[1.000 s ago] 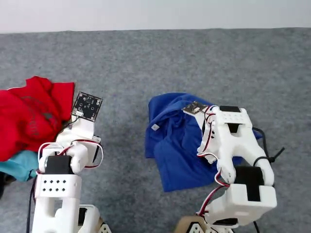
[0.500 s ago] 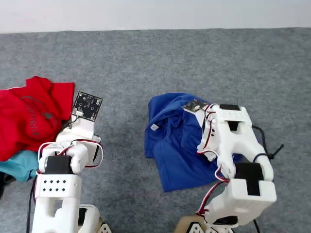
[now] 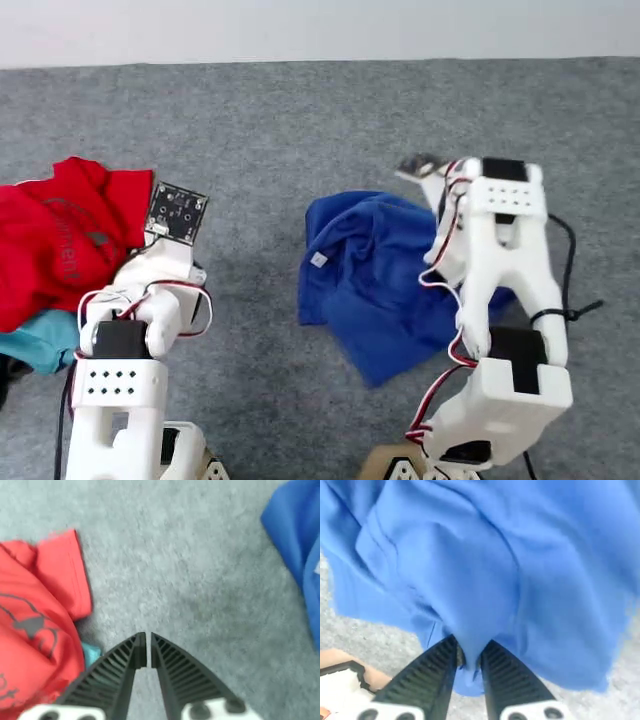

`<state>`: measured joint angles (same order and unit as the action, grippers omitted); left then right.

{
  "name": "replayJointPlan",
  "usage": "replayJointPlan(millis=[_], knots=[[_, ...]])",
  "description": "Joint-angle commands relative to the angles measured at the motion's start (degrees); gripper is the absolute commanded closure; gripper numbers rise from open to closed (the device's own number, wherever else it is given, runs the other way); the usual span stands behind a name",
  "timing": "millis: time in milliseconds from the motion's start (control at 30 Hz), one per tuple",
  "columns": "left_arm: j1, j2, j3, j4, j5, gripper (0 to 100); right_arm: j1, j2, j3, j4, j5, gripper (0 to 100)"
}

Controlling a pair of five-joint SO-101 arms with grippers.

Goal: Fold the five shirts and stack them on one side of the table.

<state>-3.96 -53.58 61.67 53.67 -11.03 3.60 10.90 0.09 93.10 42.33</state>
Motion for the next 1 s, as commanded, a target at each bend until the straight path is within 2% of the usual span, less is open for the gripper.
replayJointPlan(millis=[0, 100, 233, 467, 633, 833, 967], knots=[[1.7, -0.4, -0.5, -3.1, 0.4, 97, 1.2, -0.4, -7.2, 4.9, 0.5, 98.8], [3.2, -0.4, -0.6, -3.1, 0.4, 97, 0.8, 0.2, -7.0, 6.0, 0.5, 98.6], [4.7, -0.4, -0.3, -3.0, 0.4, 97, 0.0, 2.2, -4.5, 3.7, 0.6, 92.9], [4.3, -0.5, 0.4, -2.4, 0.4, 97, 0.0, 3.0, -4.8, 2.9, 0.4, 90.4], [4.3, -0.7, 1.3, -0.9, 0.4, 97, -0.7, 1.5, -7.1, 9.7, 0.3, 85.7], [4.3, -0.9, 1.3, -0.4, 0.4, 98, -3.1, -8.5, 4.5, 9.7, 0.7, 84.8], [4.3, -0.6, 1.3, -0.4, 0.4, 98, -6.2, -15.9, 15.3, 8.0, 0.4, 77.4]])
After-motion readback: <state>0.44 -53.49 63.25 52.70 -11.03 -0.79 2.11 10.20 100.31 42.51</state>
